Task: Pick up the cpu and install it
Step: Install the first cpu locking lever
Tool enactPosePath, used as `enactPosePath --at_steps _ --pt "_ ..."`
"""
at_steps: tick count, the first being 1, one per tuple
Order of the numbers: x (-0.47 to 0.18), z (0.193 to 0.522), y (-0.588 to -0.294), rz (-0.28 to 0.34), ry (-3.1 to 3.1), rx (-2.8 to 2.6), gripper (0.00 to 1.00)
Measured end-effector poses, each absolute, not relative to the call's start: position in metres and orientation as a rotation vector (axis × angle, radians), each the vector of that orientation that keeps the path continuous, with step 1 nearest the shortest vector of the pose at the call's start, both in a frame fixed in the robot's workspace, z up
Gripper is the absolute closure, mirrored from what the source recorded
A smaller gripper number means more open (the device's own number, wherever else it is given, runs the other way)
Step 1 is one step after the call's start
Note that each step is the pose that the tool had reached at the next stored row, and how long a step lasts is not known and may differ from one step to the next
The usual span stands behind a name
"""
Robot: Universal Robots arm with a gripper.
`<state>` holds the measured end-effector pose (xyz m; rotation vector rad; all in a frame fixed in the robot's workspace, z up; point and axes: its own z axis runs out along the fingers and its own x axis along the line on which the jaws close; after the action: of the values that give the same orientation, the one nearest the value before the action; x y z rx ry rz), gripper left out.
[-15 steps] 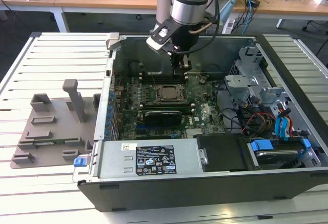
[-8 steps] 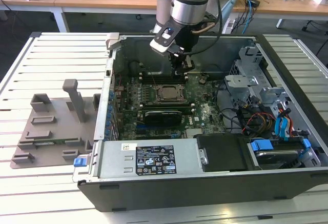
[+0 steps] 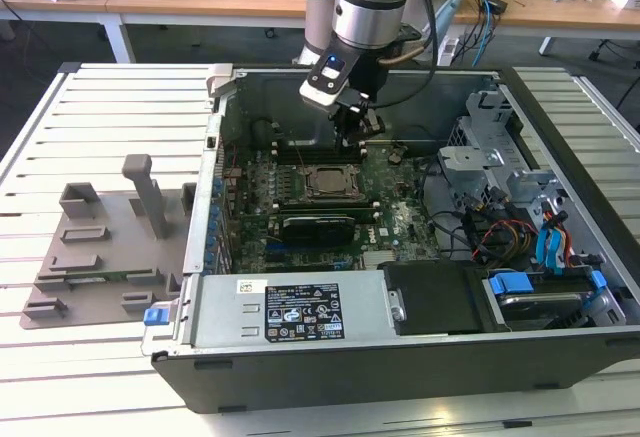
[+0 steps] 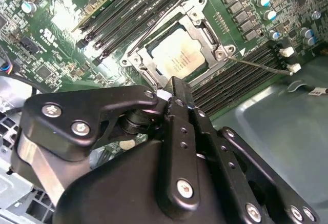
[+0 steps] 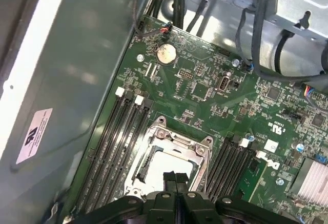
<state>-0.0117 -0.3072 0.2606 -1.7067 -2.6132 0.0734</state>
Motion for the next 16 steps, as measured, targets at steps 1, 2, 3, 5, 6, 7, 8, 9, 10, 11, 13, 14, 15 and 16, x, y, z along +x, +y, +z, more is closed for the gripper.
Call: enactPosePath --at_steps 1,2,3,5,6,7,8,9,10,11,13,14,15,16 --pt "-0.0117 0.2606 -0.3072 0.074 -2.623 -1.691 0.89" --pt "-0.0116 0.2606 -0.3072 0.074 -2.631 -1.681 0.89" --pt "-0.0116 0.2606 -0.3072 0.074 -2.647 -1.656 0.89" --pt "-0.0116 0.2606 -0.3072 0.075 -2.677 -1.609 0.89" --pt "-0.0116 0.2606 -0.3072 0.075 -2.684 -1.597 0.89" --pt "-0.0115 0.2606 -0.3072 0.075 -2.709 -1.556 0.89" --pt "-0.0115 0.2606 -0.3072 0.075 -2.724 -1.53 0.89" --pt "-0.0115 0.2606 -0.3072 0.076 -2.738 -1.506 0.89" --pt "-0.0115 0.2606 -0.3072 0.076 -2.746 -1.493 0.89" --pt "-0.0115 0.2606 -0.3072 0.076 -2.752 -1.481 0.89" --pt "-0.0115 0.2606 -0.3072 0.076 -2.785 -1.42 0.89" --pt "-0.0115 0.2606 -0.3072 0.077 -2.796 -1.399 0.89" --pt "-0.0114 0.2606 -0.3072 0.077 -2.81 -1.371 0.89" --pt "-0.0114 0.2606 -0.3072 0.077 -2.817 -1.359 0.89"
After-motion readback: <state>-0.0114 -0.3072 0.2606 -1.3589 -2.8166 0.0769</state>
